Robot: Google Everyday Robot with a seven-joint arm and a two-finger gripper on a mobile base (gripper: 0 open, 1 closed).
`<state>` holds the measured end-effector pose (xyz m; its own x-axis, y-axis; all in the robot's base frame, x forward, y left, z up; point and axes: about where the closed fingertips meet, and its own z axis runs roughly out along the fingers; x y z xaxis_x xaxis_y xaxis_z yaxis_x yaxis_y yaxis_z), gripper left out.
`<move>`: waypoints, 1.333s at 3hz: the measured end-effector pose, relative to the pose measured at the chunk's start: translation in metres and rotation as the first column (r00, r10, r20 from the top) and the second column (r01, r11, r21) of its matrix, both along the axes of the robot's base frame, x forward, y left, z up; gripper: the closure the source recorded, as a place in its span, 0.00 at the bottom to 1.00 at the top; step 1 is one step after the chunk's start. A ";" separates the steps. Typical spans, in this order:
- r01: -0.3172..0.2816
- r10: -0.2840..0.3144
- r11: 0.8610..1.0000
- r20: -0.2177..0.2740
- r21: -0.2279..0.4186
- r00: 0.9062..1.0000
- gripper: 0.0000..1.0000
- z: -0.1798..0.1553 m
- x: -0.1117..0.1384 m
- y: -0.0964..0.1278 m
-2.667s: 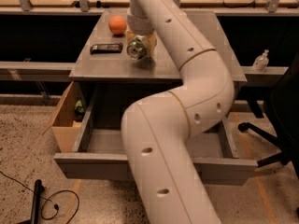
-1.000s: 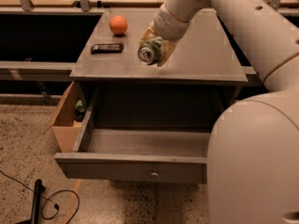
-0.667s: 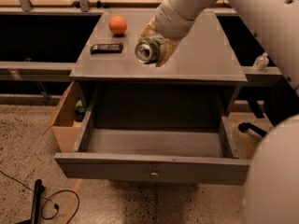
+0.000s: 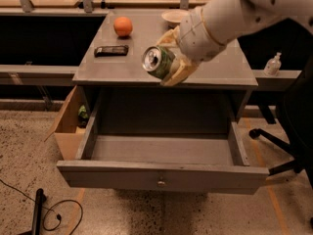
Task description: Place green can into top drawer
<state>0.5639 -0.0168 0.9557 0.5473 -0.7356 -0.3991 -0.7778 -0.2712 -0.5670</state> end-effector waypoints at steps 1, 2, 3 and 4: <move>0.193 -0.183 0.980 -0.155 0.049 0.971 1.00 -0.047 -0.026 -0.011; 0.294 -0.290 0.955 -0.336 -0.042 0.896 1.00 -0.148 -0.047 -0.019; 0.301 -0.309 0.950 -0.388 -0.083 0.868 1.00 -0.176 -0.065 -0.022; 0.299 -0.305 0.951 -0.377 -0.076 0.875 1.00 -0.170 -0.062 -0.021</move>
Offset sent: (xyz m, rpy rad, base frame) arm -0.0858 -0.0313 -0.3021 -0.1151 0.6348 -0.4291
